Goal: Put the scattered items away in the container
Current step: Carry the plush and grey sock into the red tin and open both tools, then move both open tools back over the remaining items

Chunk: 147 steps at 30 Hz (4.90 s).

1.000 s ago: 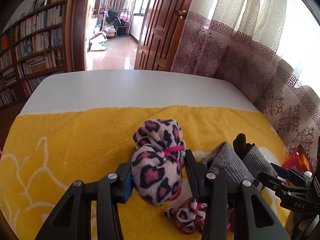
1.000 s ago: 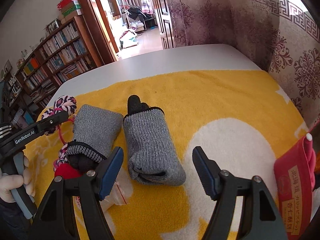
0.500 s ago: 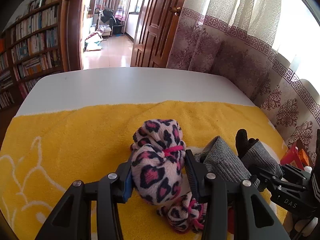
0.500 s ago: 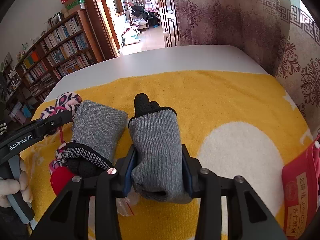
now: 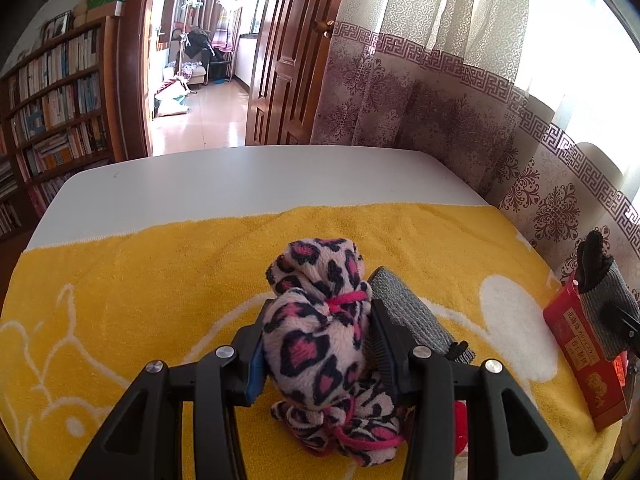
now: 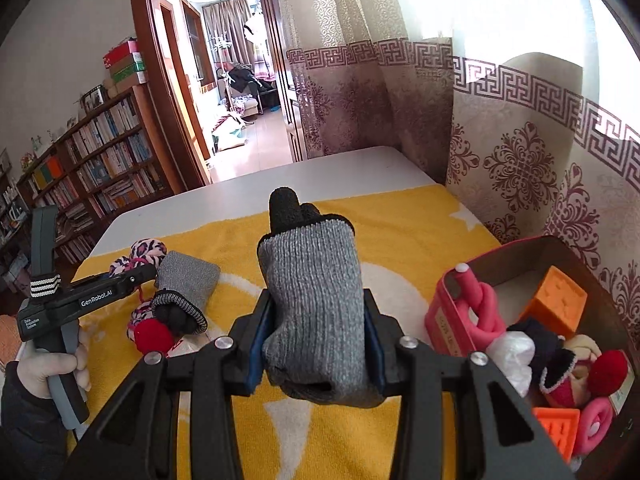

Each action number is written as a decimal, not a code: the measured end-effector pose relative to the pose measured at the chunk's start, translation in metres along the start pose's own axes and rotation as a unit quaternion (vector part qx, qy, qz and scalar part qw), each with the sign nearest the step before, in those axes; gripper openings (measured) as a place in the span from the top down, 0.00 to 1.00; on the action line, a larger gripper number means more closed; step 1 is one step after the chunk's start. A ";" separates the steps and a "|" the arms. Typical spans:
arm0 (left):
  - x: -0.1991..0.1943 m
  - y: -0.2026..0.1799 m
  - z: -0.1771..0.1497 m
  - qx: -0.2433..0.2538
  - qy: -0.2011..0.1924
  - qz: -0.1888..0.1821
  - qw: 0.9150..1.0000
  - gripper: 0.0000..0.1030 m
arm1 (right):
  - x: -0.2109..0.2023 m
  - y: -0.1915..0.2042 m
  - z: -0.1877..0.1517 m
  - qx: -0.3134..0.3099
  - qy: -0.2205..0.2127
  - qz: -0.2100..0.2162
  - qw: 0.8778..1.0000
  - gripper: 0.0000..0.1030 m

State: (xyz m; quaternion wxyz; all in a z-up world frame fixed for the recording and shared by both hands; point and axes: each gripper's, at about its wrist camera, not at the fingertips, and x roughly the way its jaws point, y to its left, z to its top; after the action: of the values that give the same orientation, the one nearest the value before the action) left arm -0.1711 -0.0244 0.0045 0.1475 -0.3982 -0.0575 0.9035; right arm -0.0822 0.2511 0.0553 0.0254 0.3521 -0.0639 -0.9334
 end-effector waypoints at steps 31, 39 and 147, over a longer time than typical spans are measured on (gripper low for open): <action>-0.026 -0.091 0.001 0.082 -0.022 -0.032 0.996 0.55 | -0.080 -0.127 -0.040 0.101 -0.050 -0.109 0.988 0.57; 0.000 -0.073 0.001 0.085 -0.015 0.042 0.995 0.55 | -0.080 -0.124 -0.044 0.099 -0.049 -0.093 0.990 0.57; -0.008 0.002 -0.029 0.001 0.056 -0.050 0.997 0.06 | -0.014 0.018 -0.055 -0.017 0.044 0.057 0.997 0.33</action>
State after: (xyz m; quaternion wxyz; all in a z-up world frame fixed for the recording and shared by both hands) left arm -0.1454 -0.0291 -0.0098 0.1957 -0.4450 -0.0680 0.8713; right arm -0.0349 0.2292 0.0259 0.0876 0.3882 -0.0672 -0.9149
